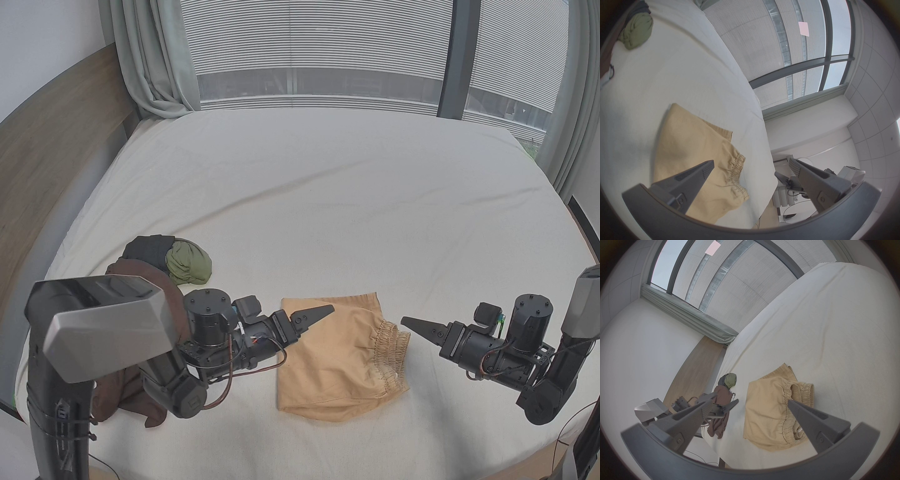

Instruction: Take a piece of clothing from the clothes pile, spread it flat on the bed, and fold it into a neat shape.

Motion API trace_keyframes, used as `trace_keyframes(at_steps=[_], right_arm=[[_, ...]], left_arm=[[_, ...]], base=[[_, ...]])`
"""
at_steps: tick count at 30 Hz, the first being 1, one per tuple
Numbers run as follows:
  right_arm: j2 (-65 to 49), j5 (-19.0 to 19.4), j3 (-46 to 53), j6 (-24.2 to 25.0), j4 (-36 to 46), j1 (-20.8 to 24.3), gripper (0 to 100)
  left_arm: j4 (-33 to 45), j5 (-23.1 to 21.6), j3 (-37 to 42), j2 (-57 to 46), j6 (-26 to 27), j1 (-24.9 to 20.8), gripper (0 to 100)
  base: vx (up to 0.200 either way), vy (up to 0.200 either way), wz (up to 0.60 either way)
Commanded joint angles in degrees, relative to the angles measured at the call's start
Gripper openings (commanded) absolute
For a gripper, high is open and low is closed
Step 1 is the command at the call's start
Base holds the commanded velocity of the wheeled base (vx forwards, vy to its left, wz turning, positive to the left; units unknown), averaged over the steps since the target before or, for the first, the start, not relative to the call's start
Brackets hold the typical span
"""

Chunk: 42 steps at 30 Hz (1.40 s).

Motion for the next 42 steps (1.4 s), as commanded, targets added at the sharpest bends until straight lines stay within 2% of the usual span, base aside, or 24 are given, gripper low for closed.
trace_keyframes(at_steps=[1,5,7,14,16,18,21,25,26,30,31,32,35,37,42], right_arm=[[0.11,0.01,0.31,0.01,-0.03,0.24,100],[0.19,0.01,0.31,0.01,-0.03,0.24,100],[0.37,-0.08,0.31,0.1,-0.03,0.59,100],[0.63,-0.26,0.31,0.19,-0.03,2.26,100],[0.63,-0.26,0.4,0.19,-0.03,2.26,100],[0.63,-0.26,0.93,0.19,-0.03,2.35,100],[0.72,-0.26,1.01,0.1,-0.03,2.35,100],[0.72,-0.34,1.36,0.01,-0.03,2.17,100],[0.72,-0.34,1.45,-0.08,-0.03,2.09,100],[0.81,-0.61,2.33,-0.43,-0.03,1.73,100],[0.81,-0.61,2.33,-0.43,-0.03,1.73,100],[1.86,-0.61,3.3,-1.22,-0.03,1.65,100],[3.62,-0.61,4.35,-3.42,-0.03,1.47,100],[4.41,-0.78,4.88,-4.21,-0.03,1.38,100],[6.26,-0.87,5.23,-5.53,-0.03,0.94,100]], left_arm=[[-0.81,-0.53,6.6,-8.82,2.02,3.14,100],[-4.5,-2.47,12.67,-12.86,3.33,6.12,100],[-7.49,-4.93,18.03,-15.41,4.57,9.82,100],[-7.49,-14.77,28.84,-24.02,6.76,20.36,100],[-7.49,-15.74,29.89,-24.99,7.2,21.33,100],[-7.49,-18.2,31.74,-26.84,8.7,24.4,100],[-7.49,-18.73,31.39,-26.92,9.66,25.55,100],[-7.49,-18.99,32.27,-27.1,18.28,29.15,100],[-7.49,-18.99,32.62,-27.1,19.16,29.24,100],[-7.49,-19.25,35.69,-26.66,28.56,30.03,100],[-7.49,-19.25,35.69,-26.66,28.56,30.03,100],[-7.49,-20.84,36.75,-25.87,33.57,30.56,100],[-7.49,-25.32,38.95,-24.9,42.01,31.88,100],[-7.4,-26.73,39.3,-24.2,45.79,32.67,100],[-7.49,-27.78,39.65,-23.23,49.3,34.78,100]], base=[[0.0,0.0,0.0],[0.0,0.0,0.0],[0.0,0.0,0.0],[0.0,0.0,0.0],[0.0,0.0,0.0],[0.0,0.0,0.0],[0.0,0.0,0.0],[0.0,0.0,0.0],[0.0,0.0,0.0],[0.0,0.0,0.0],[0.0,0.0,0.0],[0.0,0.0,0.0],[0.0,0.0,0.0],[0.0,0.0,0.0],[0.0,0.0,0.0]])
